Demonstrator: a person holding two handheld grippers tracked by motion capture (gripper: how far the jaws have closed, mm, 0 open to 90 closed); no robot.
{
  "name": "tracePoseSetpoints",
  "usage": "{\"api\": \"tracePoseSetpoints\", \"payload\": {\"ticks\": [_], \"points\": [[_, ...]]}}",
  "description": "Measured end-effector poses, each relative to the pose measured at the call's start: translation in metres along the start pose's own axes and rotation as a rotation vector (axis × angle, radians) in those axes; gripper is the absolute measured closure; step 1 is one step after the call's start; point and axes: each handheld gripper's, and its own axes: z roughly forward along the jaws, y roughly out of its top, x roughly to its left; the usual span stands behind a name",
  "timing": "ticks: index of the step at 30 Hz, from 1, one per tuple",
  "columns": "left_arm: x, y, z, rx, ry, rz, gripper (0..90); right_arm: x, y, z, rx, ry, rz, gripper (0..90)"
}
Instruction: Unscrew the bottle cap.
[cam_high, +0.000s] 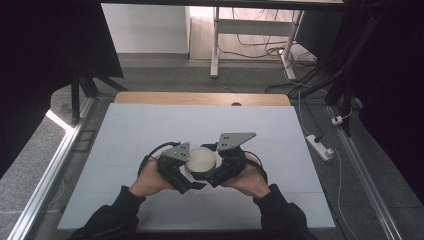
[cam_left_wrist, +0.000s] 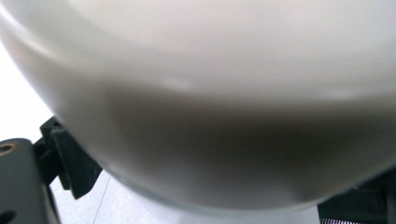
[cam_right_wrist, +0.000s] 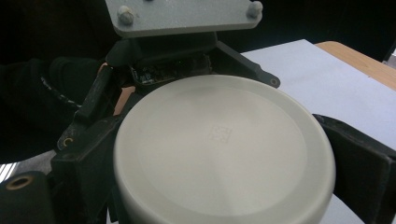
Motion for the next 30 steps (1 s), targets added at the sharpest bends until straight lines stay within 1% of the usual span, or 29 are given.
{"api": "tracePoseSetpoints", "payload": {"ticks": [2,12,27,30], "points": [[0.0,-0.001,0.001,0.006,-0.005,0.006,7.3,-0.001,0.0,0.0,-0.008,0.011,0.001,7.2],[0.003,-0.003,0.002,0.009,0.015,-0.002,7.3,-0.002,0.001,-0.005,-0.022,0.0,0.003,7.2],[0.009,-0.007,-0.001,-0.002,0.053,-0.035,7.3,-0.001,0.002,-0.009,-0.025,-0.033,-0.02,7.2],[0.01,-0.008,-0.002,-0.002,0.064,-0.044,7.3,-0.001,0.002,-0.011,-0.027,-0.041,-0.017,7.2]]}}
